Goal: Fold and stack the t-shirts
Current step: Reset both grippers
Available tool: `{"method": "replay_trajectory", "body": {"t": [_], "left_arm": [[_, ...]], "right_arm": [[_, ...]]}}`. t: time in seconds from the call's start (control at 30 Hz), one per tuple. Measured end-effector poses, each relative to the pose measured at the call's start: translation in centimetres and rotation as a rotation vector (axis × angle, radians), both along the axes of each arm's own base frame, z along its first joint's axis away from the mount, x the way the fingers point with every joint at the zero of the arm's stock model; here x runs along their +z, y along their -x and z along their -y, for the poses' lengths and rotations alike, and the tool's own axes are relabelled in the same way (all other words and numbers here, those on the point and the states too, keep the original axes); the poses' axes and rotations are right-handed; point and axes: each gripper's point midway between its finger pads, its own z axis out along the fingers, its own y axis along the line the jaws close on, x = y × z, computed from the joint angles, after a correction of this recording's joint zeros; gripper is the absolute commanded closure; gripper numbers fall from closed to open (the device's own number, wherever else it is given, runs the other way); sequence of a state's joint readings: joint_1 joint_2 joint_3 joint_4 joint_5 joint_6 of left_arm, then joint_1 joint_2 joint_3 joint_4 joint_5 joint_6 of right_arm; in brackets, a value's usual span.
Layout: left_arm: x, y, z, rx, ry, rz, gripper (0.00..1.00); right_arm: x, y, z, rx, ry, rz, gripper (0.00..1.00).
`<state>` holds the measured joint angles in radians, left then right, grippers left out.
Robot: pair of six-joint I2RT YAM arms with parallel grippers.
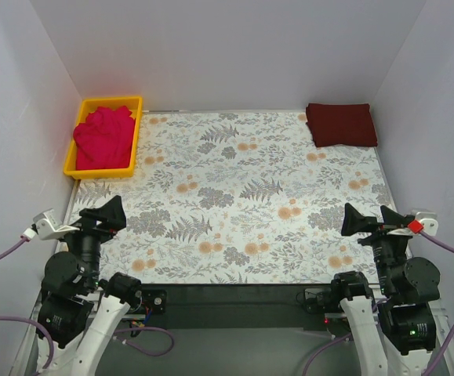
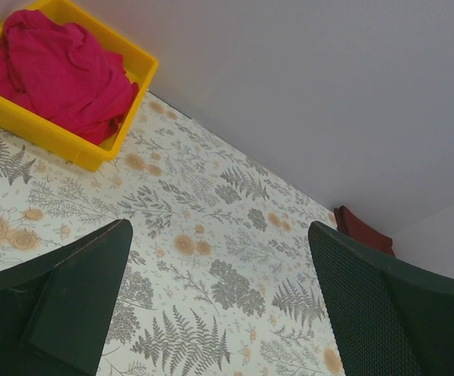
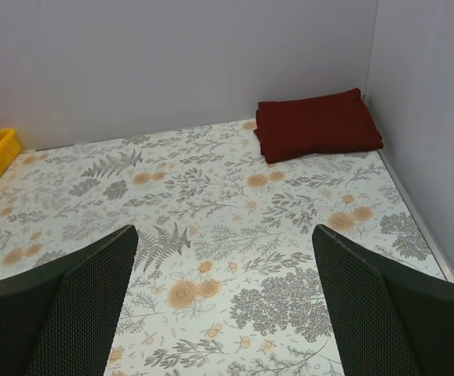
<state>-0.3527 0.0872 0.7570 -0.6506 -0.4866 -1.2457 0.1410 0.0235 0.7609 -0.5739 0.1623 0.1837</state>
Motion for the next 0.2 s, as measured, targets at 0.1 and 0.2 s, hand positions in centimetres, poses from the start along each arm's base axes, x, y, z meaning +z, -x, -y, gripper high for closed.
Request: {"method": "replay_trajectory", "body": {"t": [0.1,0.2], "left_arm": [[-0.08,-0.04,0.02,0.000,-0.001,-0.002,0.05],[-0.42,-0.19,0.08,0.000,-0.004,-0.010,0.05]], "right_arm": [[-0.04,-0.06,0.00,0.000,0.002,-0.003,0.02],[-0.06,-0.07,0.00,0.000,0.004,-0.003,0.02]]}}
